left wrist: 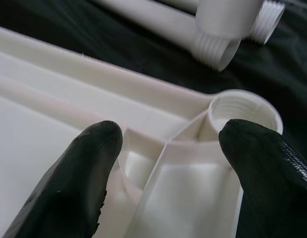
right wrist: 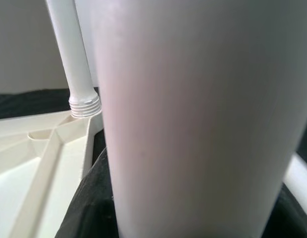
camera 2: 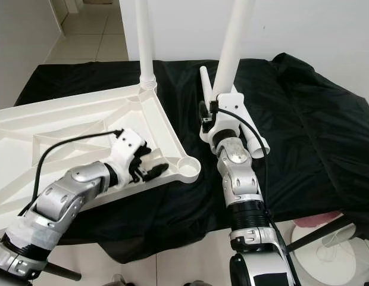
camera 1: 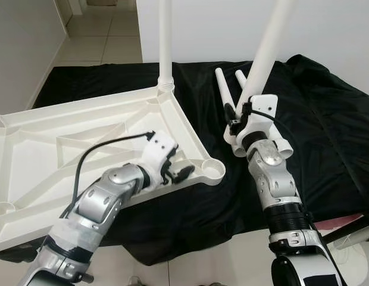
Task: Building children table
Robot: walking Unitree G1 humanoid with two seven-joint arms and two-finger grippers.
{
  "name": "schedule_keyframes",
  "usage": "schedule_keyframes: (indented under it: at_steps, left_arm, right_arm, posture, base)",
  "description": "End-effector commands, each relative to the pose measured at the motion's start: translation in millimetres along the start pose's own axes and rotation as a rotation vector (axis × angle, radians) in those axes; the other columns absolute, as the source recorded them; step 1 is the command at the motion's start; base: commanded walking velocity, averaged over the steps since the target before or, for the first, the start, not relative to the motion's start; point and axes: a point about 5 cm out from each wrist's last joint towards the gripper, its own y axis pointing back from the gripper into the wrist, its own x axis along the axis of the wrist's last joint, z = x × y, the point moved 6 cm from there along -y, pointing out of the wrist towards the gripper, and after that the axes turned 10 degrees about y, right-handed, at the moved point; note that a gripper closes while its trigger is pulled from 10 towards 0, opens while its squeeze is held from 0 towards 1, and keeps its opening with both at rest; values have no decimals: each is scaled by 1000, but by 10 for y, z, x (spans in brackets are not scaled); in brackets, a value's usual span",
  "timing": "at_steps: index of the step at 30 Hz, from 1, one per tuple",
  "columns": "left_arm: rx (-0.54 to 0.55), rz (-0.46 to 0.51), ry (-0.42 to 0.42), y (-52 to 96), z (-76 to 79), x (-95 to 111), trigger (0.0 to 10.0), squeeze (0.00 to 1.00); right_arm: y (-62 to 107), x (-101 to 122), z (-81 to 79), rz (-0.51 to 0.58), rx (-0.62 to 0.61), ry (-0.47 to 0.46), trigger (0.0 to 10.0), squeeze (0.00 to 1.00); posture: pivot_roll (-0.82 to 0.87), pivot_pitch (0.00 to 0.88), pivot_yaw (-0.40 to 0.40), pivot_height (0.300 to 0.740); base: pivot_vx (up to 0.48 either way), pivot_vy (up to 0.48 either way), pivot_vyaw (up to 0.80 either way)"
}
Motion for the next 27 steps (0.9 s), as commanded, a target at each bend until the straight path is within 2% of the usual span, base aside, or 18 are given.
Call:
schedule_keyframes:
  at_steps: [1, 5, 7, 14, 20, 26, 27]
  left_arm:
    - [-9, 54, 34, 11, 23, 96, 10000, 0]
    - [4, 69, 66, 9, 10, 123, 10000, 0]
    - [13, 95, 63, 27, 11, 160, 10000, 0]
    - [43, 134, 54, 95, -35, 179, 10000, 0]
    - [99, 153, 79, 204, -142, 133, 10000, 0]
    - [105, 127, 59, 228, -157, 59, 10000, 0]
    - [106, 119, 61, 233, -156, 36, 10000, 0]
  right_arm:
    - [35, -13, 5, -14, 7, -86, 10000, 0]
    - [56, -33, -20, -18, 34, -111, 10000, 0]
    - [85, -43, -36, -13, 45, -82, 10000, 0]
    - [129, -100, -88, -30, 63, -98, 10000, 0]
    - [183, -176, -146, -57, 73, -146, 10000, 0]
    - [211, -200, -197, -51, 112, -151, 10000, 0]
    - [220, -178, -220, -36, 129, -120, 10000, 0]
  posture:
    - [7, 54, -35, 740]
    - [7, 54, -35, 740]
    - [6, 58, -37, 740]
    - [10, 64, -45, 740]
    - [10, 65, -49, 740]
    - [17, 69, -60, 740]
    - [19, 70, -62, 740]
  base:
    - [0, 0, 0]
    - [0, 0, 0]
    - [0, 0, 0]
    - [0, 0, 0]
    - [0, 0, 0]
    - [0, 0, 0]
    - [0, 0, 0]
